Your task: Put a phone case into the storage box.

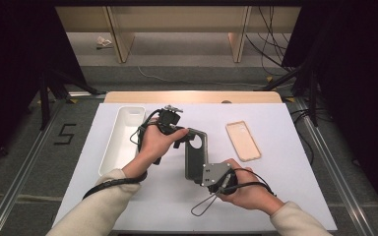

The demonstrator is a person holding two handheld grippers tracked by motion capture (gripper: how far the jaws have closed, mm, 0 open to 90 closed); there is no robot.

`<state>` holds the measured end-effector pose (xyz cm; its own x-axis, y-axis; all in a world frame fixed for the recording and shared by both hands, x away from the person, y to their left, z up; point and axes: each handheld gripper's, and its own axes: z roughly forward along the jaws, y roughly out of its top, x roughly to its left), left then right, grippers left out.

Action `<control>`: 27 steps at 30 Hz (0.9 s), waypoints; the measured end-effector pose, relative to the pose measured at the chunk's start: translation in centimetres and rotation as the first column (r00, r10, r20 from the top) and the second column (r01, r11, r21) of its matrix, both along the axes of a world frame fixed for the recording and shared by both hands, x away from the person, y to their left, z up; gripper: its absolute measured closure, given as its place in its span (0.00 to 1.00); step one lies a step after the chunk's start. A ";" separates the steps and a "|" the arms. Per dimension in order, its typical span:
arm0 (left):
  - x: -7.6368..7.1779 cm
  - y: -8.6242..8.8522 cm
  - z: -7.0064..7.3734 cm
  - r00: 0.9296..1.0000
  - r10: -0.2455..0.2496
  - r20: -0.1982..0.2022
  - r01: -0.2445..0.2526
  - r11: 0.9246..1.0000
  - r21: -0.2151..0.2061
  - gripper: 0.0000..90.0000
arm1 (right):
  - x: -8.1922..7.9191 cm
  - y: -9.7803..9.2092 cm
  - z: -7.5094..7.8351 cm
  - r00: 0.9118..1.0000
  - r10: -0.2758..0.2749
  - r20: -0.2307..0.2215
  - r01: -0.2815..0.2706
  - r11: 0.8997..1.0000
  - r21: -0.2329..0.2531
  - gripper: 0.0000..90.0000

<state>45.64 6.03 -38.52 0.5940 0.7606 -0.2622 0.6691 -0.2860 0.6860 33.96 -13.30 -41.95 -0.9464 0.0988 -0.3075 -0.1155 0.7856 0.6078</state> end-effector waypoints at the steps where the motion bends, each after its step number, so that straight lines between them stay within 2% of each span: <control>1: 0.0 0.0 0.0 1.000 0.004 -0.008 -0.004 1.000 0.000 0.56 | 0.0 0.0 0.0 1.000 0.000 0.000 0.000 1.000 0.000 0.99; 4: 0.2 0.2 -0.2 0.999 0.015 -0.030 -0.015 1.000 -0.021 0.63 | 0.0 0.0 0.0 1.000 0.000 0.000 0.000 1.000 0.000 0.99; 8: 0.3 0.4 -0.3 0.999 0.015 -0.040 -0.017 0.999 -0.044 0.72 | 0.0 0.0 0.0 1.000 -0.003 -0.001 0.003 1.000 -0.002 0.99; 12: 0.2 0.4 -0.2 0.999 0.020 -0.048 -0.023 0.998 -0.062 0.75 | 0.0 0.1 -0.1 1.000 0.001 -0.001 -0.001 1.000 -0.008 0.99; 19: -0.2 0.2 0.3 0.997 0.030 -0.072 -0.038 0.992 -0.119 0.82 | 0.0 0.3 -0.5 1.000 0.009 0.000 -0.009 1.000 -0.017 0.99; 20: -0.2 0.2 0.3 0.997 0.030 -0.074 -0.039 0.991 -0.125 0.82 | 0.0 0.3 -0.5 1.000 0.011 -0.014 -0.012 1.000 -0.020 0.99; 24: -0.4 0.1 0.5 0.996 0.037 -0.082 -0.049 0.986 -0.162 0.86 | 0.1 0.4 -0.7 1.000 0.006 -0.004 -0.007 1.000 -0.027 0.99; 25: -0.4 0.0 0.6 0.996 0.035 -0.085 -0.048 0.985 -0.168 0.87 | 0.0 0.4 -0.7 1.000 -0.002 -0.021 0.002 1.000 -0.030 0.99; 27: -0.6 -0.1 0.8 0.996 0.024 -0.091 -0.041 0.981 -0.190 0.89 | 0.2 0.5 -0.9 1.000 0.001 -0.003 -0.001 0.999 -0.036 0.99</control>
